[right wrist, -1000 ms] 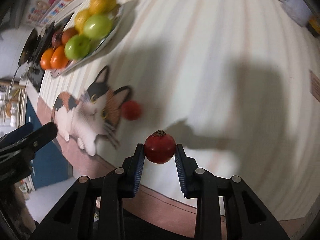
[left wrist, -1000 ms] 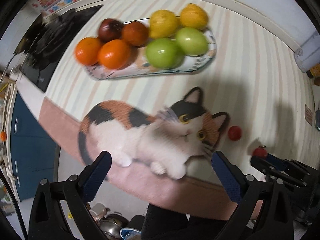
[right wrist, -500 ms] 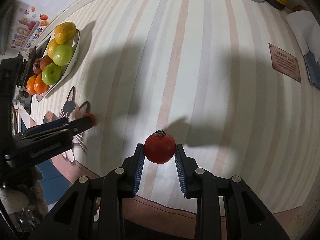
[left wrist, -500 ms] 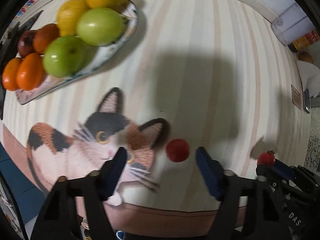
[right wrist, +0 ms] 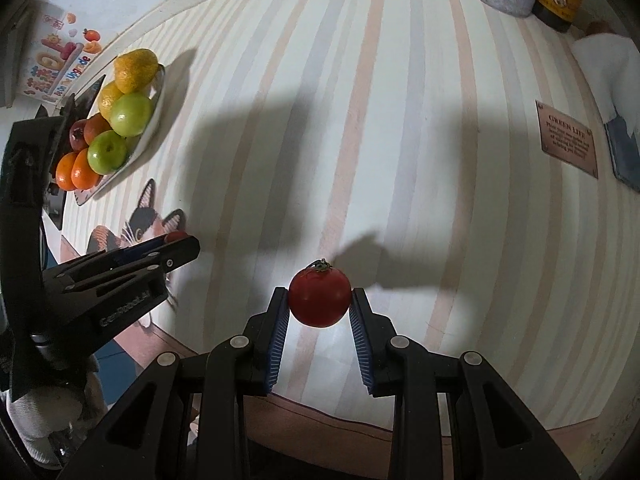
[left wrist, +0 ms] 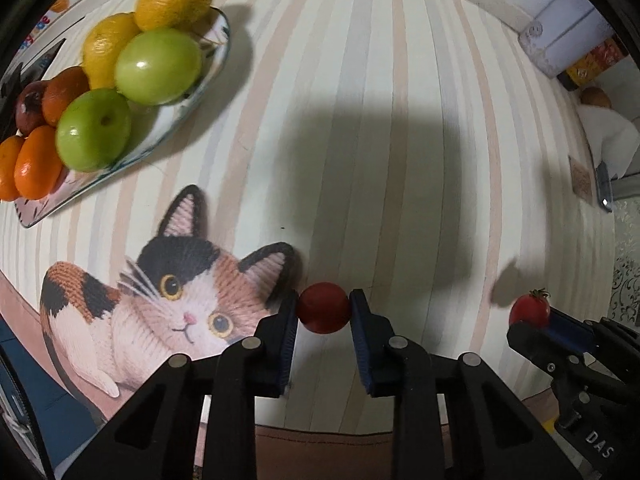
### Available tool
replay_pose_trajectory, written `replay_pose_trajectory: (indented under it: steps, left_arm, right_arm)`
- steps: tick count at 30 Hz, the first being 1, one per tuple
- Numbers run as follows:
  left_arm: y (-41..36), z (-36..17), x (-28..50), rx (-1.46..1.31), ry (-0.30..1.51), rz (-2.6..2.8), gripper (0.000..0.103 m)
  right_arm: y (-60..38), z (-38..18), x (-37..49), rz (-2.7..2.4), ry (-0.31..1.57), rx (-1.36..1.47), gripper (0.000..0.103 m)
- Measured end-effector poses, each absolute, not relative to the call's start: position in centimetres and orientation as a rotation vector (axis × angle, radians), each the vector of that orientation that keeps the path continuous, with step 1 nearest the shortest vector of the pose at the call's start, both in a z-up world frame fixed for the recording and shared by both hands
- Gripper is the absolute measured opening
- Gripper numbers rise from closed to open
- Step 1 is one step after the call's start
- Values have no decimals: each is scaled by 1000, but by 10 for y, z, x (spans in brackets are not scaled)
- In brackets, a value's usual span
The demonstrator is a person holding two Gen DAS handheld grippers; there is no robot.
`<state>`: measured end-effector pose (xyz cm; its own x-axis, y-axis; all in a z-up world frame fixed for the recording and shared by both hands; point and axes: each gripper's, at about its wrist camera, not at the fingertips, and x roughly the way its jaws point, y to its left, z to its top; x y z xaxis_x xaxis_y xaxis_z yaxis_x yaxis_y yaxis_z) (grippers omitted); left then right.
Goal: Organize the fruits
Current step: 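Place the tomato on the plate with the left tool while the right tool places its tomato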
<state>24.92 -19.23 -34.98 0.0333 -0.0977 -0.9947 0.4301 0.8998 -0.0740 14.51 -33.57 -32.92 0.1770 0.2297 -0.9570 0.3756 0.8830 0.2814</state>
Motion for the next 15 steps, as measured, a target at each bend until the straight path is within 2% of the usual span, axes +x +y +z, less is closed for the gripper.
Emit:
replay_pose_trajectory:
  steps: [5,10,15]
  left_arm:
    - [-150,-316,264,149,1461,-406,23]
    - [-95,-280,299,-90,1444,-363,23]
    - [-49,-273,333,-325,1453,-295,23]
  right_arm:
    - [-323,-315,170,-12,1334,577,33]
    - [-297,-309,224,150,1245,675,33]
    - [-255,-314,281,269,1201,628,33]
